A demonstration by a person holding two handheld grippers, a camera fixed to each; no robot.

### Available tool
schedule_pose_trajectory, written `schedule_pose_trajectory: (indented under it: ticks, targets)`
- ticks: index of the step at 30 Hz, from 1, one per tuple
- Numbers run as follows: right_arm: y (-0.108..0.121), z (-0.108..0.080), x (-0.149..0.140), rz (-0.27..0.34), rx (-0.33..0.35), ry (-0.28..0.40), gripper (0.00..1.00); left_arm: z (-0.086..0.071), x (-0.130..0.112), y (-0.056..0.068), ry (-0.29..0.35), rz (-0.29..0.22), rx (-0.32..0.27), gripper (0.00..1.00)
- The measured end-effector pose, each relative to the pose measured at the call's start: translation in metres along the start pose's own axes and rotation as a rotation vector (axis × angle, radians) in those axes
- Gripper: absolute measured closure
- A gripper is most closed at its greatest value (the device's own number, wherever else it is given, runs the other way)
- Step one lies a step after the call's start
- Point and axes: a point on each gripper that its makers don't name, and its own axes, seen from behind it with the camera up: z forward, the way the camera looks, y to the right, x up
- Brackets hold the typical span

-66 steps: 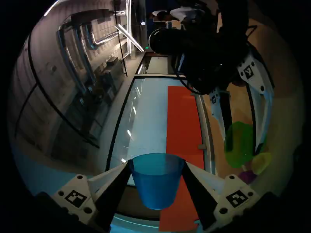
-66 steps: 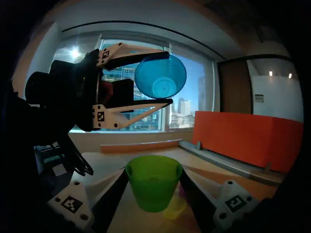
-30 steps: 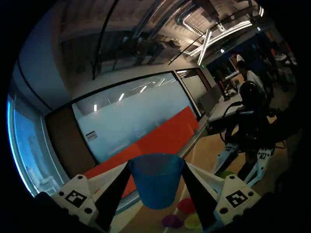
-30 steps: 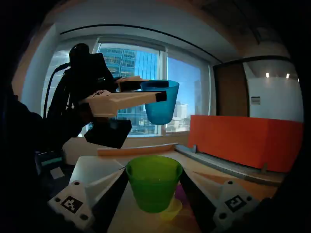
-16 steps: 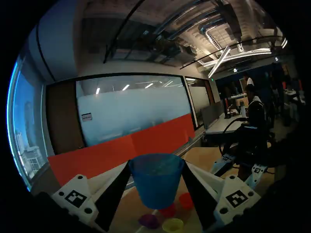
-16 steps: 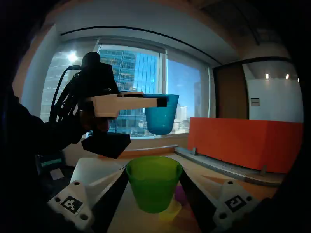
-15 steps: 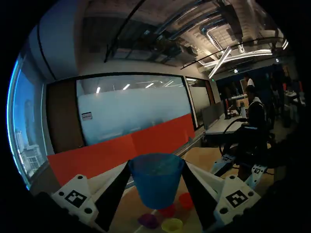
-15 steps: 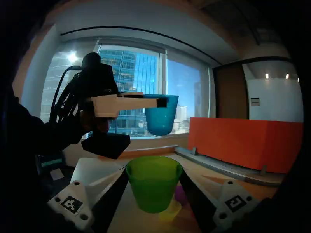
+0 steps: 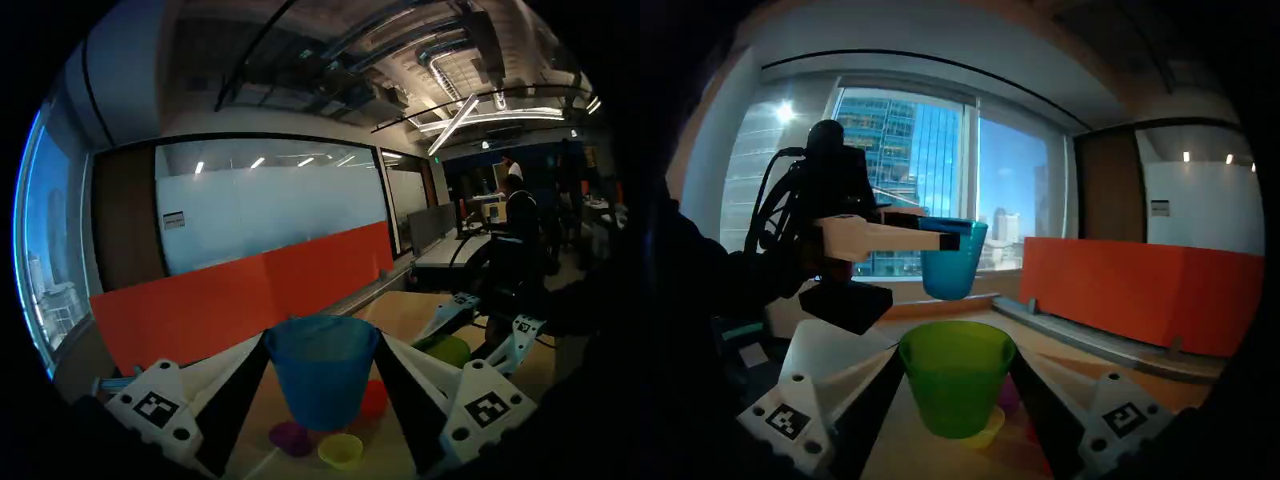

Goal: Pour water

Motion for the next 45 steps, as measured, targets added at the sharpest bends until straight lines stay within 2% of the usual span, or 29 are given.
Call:
schedule_pose_trajectory:
  ticks: [20, 29, 35, 45]
  targets:
    - [0.025, -0.038, -0.007, 0.007, -0.081, -0.032, 0.09, -0.010, -0.043, 0.020, -0.041, -0.053, -0.038, 0.11]
    - [0.034, -0.048, -0.008, 0.019, -0.107, -0.048, 0.09, -0.008, -0.058, 0.035, -0.054, -0.048, -0.071, 0.11]
    - [0.035, -0.055, -0.025, 0.017, -0.105, -0.103, 0.09, -0.010, -0.077, 0.045, -0.089, -0.045, -0.100, 0.11]
    - [0.035, -0.061, -0.049, 0.009, -0.089, -0.197, 0.09, -0.010, -0.117, 0.059, -0.193, -0.032, -0.145, 0.11]
